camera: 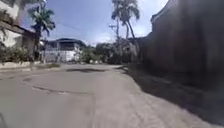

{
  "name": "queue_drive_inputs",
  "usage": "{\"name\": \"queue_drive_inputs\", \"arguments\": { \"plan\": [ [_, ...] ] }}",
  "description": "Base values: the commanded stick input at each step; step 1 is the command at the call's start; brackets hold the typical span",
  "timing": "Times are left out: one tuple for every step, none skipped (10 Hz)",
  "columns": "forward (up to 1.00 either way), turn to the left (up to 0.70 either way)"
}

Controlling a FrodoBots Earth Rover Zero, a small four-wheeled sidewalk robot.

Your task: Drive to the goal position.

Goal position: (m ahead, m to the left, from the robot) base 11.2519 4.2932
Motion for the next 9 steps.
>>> {"name": "queue_drive_inputs", "arguments": {
  "plan": [
    [1.0, -0.34],
    [1.0, -0.12],
    [1.0, 0.0],
    [1.0, 0.0],
    [1.0, 0.0],
    [1.0, 0.0],
    [1.0, 0.0],
    [1.0, 0.0],
    [1.0, 0.0]
  ]
}}
